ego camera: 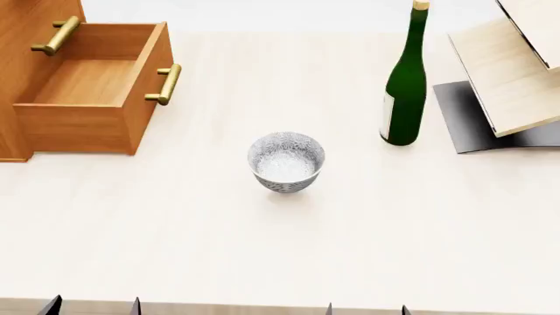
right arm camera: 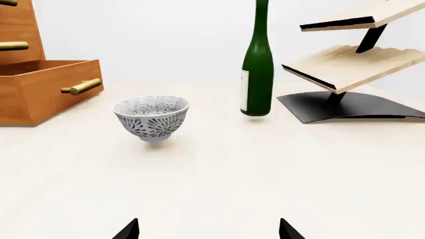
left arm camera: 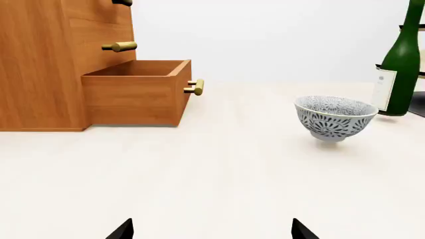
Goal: Put the bowl on top of the cabinet.
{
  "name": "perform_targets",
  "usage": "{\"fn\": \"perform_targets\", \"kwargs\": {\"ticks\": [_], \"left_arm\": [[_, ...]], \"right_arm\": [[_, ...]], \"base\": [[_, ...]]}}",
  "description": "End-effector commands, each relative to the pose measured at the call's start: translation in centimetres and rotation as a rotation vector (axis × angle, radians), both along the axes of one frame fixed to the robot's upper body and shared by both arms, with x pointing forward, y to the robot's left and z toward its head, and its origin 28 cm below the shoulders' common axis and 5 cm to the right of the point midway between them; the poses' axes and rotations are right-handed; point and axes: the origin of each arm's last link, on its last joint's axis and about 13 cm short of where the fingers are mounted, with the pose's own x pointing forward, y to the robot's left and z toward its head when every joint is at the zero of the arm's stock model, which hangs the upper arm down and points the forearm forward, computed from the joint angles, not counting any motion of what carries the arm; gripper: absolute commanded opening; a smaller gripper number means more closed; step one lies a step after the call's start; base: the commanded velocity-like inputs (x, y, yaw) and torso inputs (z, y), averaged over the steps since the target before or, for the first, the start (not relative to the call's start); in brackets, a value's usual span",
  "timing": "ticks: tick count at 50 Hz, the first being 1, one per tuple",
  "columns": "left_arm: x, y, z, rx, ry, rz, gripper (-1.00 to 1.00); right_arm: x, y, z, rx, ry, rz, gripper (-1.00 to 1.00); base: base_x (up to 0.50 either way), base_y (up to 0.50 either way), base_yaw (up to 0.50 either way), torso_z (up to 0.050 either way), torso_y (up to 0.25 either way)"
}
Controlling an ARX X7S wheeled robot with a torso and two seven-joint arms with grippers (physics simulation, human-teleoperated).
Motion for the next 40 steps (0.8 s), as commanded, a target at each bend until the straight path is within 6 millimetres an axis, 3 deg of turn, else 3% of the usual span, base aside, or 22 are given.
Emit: {"fn": "perform_targets", "kwargs": {"ticks": [1, 25, 40], "left_arm": [[0.1, 0.2, -0.2, -0.022, 0.026, 0.030, 1.00], [0.4, 0.5, 0.6, -0.084, -0.029, 0.049, 1.00], [-0.2, 1.0, 6.3, -0.124, -0.181, 0.058, 1.00]], "right_arm": [[-0.2, -0.1, 0.1, 0.018, -0.020, -0.029, 1.00], [-0.5, 0.0, 0.7, -0.020, -0.105, -0.026, 1.00], [-1.1, -0.5, 6.6, 0.007, -0.268, -0.027, 1.00]], "base": [[0.00, 0.00, 0.00, 0.000, 0.000], [0.00, 0.00, 0.00, 0.000, 0.000], [0.47, 0.00, 0.00, 0.000, 0.000]]}}
